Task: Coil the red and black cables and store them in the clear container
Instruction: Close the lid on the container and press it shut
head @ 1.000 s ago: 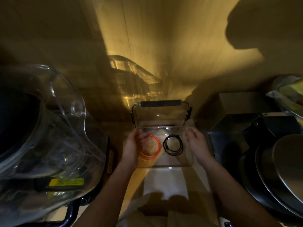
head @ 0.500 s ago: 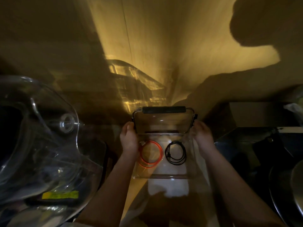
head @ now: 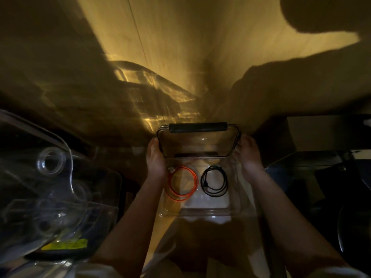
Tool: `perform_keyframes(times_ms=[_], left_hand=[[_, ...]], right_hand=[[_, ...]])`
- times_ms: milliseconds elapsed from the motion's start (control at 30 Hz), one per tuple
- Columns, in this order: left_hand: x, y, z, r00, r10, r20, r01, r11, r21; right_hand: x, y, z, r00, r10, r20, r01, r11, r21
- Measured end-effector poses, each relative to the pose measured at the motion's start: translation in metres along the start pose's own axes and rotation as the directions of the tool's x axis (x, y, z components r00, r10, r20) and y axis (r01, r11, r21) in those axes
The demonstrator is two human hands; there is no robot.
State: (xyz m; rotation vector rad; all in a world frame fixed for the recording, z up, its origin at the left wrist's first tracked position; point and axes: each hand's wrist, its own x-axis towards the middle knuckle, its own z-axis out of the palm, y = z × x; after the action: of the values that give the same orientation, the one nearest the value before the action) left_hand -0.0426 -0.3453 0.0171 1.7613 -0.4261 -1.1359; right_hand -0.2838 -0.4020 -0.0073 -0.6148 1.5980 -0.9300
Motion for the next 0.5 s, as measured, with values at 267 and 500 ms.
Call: perform_keyframes(times_ms=[267, 500], left_hand=[[-0.008, 0.01, 0.003, 1.0, 0.004, -0.01, -0.004, 0.999, -0.052], [-0.015, 0.023, -0.001, 1.0, -0.008, 0.008, 0.009, 0.992, -0.129]], right_hand=[[0.01, 0.012, 0.001, 1.0, 0.004, 0.022, -0.004, 1.0, -0.011], [0.012, 0.015, -0.004, 1.0, -0.007, -0.005, 0.007, 1.0, -0.022]])
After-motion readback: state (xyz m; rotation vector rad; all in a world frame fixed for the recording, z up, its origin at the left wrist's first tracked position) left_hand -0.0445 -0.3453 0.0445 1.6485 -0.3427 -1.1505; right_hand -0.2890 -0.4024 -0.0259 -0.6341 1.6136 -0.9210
